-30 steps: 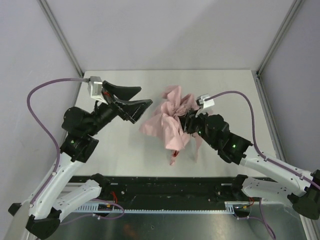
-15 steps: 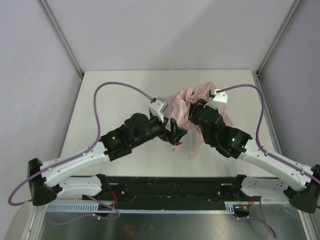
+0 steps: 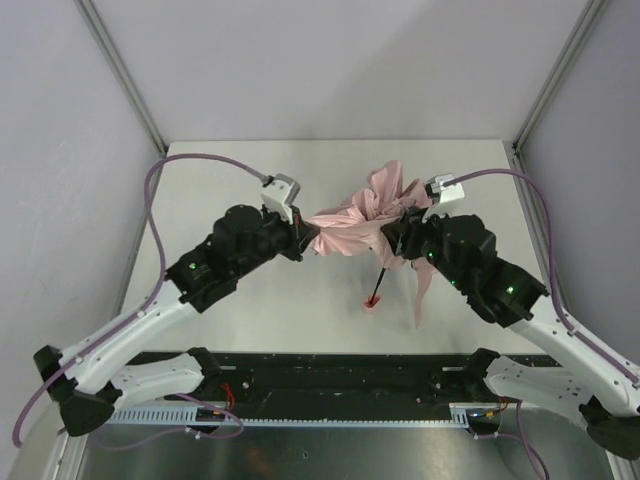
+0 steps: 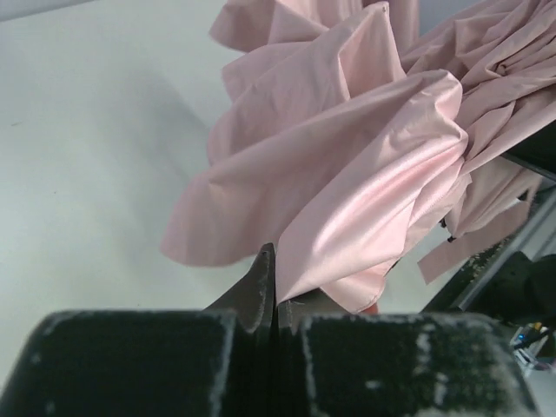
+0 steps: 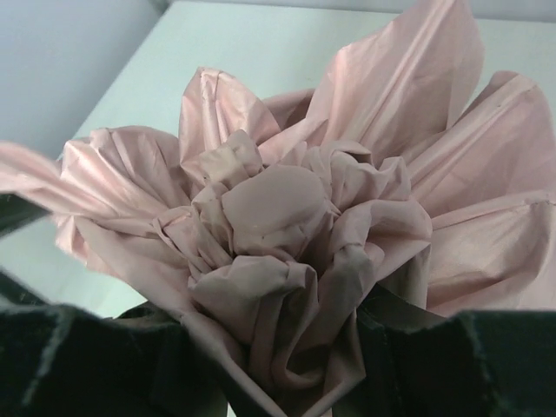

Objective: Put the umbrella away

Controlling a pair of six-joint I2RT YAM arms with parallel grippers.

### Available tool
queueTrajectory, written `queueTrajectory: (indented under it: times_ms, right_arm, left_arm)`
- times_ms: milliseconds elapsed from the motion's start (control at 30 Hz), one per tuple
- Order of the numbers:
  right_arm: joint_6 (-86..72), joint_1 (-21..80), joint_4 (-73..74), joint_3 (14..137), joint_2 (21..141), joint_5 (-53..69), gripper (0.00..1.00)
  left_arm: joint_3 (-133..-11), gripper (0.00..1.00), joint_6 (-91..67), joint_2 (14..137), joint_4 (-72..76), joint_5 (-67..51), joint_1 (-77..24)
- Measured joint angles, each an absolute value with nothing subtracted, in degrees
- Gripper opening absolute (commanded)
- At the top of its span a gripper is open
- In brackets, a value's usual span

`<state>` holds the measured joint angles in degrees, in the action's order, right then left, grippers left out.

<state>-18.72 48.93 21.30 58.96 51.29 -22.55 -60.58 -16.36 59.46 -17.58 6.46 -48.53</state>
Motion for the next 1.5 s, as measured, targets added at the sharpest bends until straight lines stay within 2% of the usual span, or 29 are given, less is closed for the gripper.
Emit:
queueTrajectory:
  times_ms: [67, 200, 333, 500, 533, 567, 633, 667, 700, 733, 800, 967, 1100, 1300, 1367, 1500]
  right_arm:
    - [-16.3, 45.4, 21.0, 58.8, 49.7, -13.7, 0.0]
    - [-13.0, 40.1, 20.9, 58.8, 49.2, 1.0, 0.0]
    - [-10.9, 35.9, 22.1, 58.5, 50.4, 13.9, 0.0]
    - [-10.5, 34.0, 24.1, 58.5, 53.4, 21.0, 0.0]
    - [-10.7, 34.0, 24.3, 58.5, 53.8, 21.2, 0.0]
    - [-11.1, 34.0, 24.6, 58.5, 54.2, 21.3, 0.0]
    - [-11.8, 33.9, 25.6, 58.5, 55.0, 20.8, 0.0]
    - [-12.0, 33.9, 26.3, 58.5, 55.5, 20.3, 0.0]
    - [-12.1, 33.9, 27.3, 58.7, 56.2, 19.5, 0.0]
    - [-12.4, 33.9, 28.5, 59.0, 57.0, 18.5, 0.0]
    - [-13.4, 33.9, 31.2, 60.1, 59.2, 16.2, 0.0]
    - [-17.4, 33.9, 36.3, 63.6, 64.1, 8.0, 0.0]
    - [-20.6, 34.0, 37.7, 65.2, 66.2, 3.3, 0.0]
    - [-23.8, 35.3, 38.9, 68.1, 68.5, -1.6, 0.0]
    - [-24.0, 35.6, 39.0, 68.9, 68.7, -1.9, 0.0]
    - [-23.4, 35.9, 39.0, 69.6, 68.7, -2.1, 0.0]
  left_arm:
    - [-59.9, 0.01, -16.3, 57.0, -17.6, 2.7, -46.6]
    - [-57.5, 0.11, -16.3, 54.7, -18.0, -1.6, -44.4]
    - [-54.9, 0.01, -16.3, 52.2, -19.9, -3.8, -42.8]
    - [-54.2, 0.03, -15.4, 46.0, -21.5, -8.3, -41.9]
    - [-54.2, 0.07, -15.1, 44.6, -21.6, -9.0, -41.9]
    - [-54.1, 0.16, -14.9, 43.2, -21.6, -9.3, -41.9]
    - [-53.9, 0.51, -14.7, 40.8, -21.8, -9.2, -41.8]
    - [-53.8, 0.73, -14.6, 39.8, -21.8, -8.8, -41.7]
    - [-53.7, 0.86, -14.5, 39.1, -21.9, -8.3, -41.5]
    - [-53.7, 0.93, -14.4, 38.5, -22.0, -8.0, -41.5]
    - [-53.7, 0.98, -14.7, 37.8, -22.0, -7.7, -41.3]
    - [-54.8, 0.99, -15.5, 39.4, -22.4, -10.0, -41.2]
    - [-59.4, 0.99, -17.1, 45.8, -21.3, -15.0, -42.0]
    - [-63.9, 0.99, -16.8, 59.2, -19.8, -8.8, -53.1]
    - [-64.1, 0.92, -16.4, 63.7, -20.0, -5.6, -55.7]
    - [-64.1, 0.56, -15.4, 68.5, -21.2, -0.3, -56.8]
